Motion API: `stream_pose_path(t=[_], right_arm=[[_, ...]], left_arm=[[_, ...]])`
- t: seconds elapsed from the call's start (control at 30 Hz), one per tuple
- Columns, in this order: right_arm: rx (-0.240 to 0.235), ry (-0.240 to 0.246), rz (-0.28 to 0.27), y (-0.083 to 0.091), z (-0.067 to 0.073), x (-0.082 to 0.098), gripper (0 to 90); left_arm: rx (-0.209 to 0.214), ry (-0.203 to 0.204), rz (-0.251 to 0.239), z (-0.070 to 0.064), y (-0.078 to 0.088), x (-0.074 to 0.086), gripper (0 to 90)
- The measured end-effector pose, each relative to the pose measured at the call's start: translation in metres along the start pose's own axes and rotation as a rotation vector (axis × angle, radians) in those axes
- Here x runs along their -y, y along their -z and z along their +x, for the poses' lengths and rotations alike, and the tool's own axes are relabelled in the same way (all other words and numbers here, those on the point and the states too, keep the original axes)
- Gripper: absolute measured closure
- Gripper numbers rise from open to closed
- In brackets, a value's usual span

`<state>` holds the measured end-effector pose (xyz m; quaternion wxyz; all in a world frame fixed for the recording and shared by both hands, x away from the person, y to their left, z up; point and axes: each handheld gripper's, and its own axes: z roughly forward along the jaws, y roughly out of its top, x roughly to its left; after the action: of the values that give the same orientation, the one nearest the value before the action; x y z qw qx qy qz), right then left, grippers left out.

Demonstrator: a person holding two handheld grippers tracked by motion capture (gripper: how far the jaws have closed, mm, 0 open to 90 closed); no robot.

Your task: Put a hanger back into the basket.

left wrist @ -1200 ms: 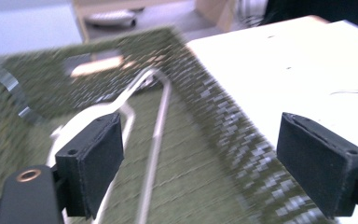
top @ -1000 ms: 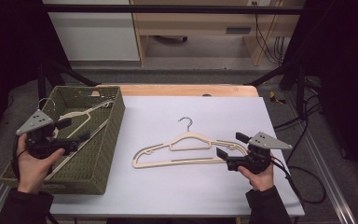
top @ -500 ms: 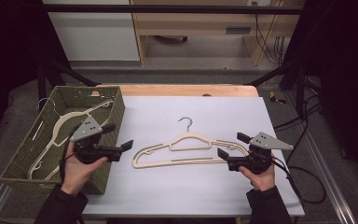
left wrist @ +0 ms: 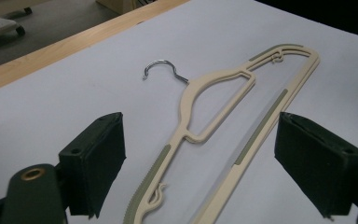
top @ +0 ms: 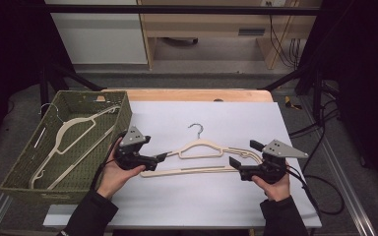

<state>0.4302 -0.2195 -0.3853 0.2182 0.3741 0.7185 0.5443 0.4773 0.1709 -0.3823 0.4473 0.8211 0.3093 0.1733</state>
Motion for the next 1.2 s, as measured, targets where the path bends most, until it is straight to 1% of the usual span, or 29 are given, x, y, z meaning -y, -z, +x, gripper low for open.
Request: stream_pose_path(t=[0.07, 0.17, 0.2, 0.33, 0.4, 0.5, 0.53, 0.6, 0.63, 0.73, 0.8, 0.83, 0.9, 0.93, 1.07, 1.1, 1.17, 1.2], right_arm=[[0.000, -0.004, -0.002, 0.000, 0.000, 0.000, 5.6], [0.002, -0.003, -0.001, 0.000, -0.001, 0.000, 5.7], [0.003, -0.005, 0.001, 0.000, 0.000, 0.000, 5.7], [-0.007, 0.006, 0.008, -0.001, -0.001, 0.001, 5.9], [-0.002, 0.003, 0.007, -0.002, 0.000, 0.001, 5.9], [-0.005, 0.004, 0.008, -0.001, 0.000, 0.000, 6.0], [-0.003, 0.002, 0.002, -0.002, 0.000, 0.000, 6.0], [-0.005, 0.003, 0.003, -0.001, 0.000, 0.000, 6.0], [-0.007, 0.002, 0.001, -0.001, 0.000, 0.000, 5.9], [-0.010, 0.005, 0.000, 0.001, 0.000, 0.000, 6.0], [-0.010, 0.012, -0.002, 0.001, -0.001, 0.000, 6.0], [-0.010, 0.006, 0.001, 0.001, 0.000, 0.000, 6.0], [-0.010, 0.005, 0.000, 0.000, 0.000, 0.000, 6.0], [-0.008, 0.006, 0.001, -0.001, 0.000, 0.000, 6.1], [-0.012, 0.005, 0.009, -0.001, 0.000, 0.001, 6.1], [-0.013, 0.008, 0.008, -0.002, 0.000, 0.001, 6.1], [-0.014, 0.007, 0.009, -0.002, 0.001, 0.001, 6.2], [-0.014, 0.007, 0.010, -0.002, 0.001, 0.001, 6.2]], left_arm=[[-0.009, 0.010, 0.012, 0.002, -0.008, 0.002, 18.1], [-0.009, 0.009, 0.034, 0.005, -0.017, 0.005, 20.7], [-0.010, 0.003, 0.045, 0.006, -0.020, 0.006, 21.5], [-0.026, -0.010, 0.068, 0.008, -0.032, 0.010, 25.2], [-0.028, -0.003, 0.078, 0.010, -0.036, 0.012, 26.6], [-0.050, -0.010, 0.121, 0.011, -0.047, 0.014, 27.2], [-0.046, -0.018, 0.141, 0.011, -0.052, 0.014, 27.1], [-0.022, -0.018, 0.171, 0.009, -0.064, 0.015, 26.1], [-0.023, -0.021, 0.181, 0.009, -0.069, 0.016, 26.4], [-0.020, -0.005, 0.212, 0.013, -0.081, 0.021, 28.5], [-0.028, 0.012, 0.232, 0.018, -0.087, 0.025, 30.9], [-0.029, 0.018, 0.246, 0.021, -0.090, 0.026, 32.7], [-0.039, 0.021, 0.264, 0.025, -0.093, 0.030, 36.4], [-0.037, 0.025, 0.268, 0.027, -0.094, 0.032, 39.8], [-0.024, 0.020, 0.283, 0.029, -0.099, 0.035, 48.7], [-0.018, 0.017, 0.296, 0.028, -0.099, 0.035, 50.6], [-0.020, 0.007, 0.310, 0.028, -0.101, 0.037, 54.2], [-0.018, 0.002, 0.311, 0.028, -0.101, 0.038, 55.8]])
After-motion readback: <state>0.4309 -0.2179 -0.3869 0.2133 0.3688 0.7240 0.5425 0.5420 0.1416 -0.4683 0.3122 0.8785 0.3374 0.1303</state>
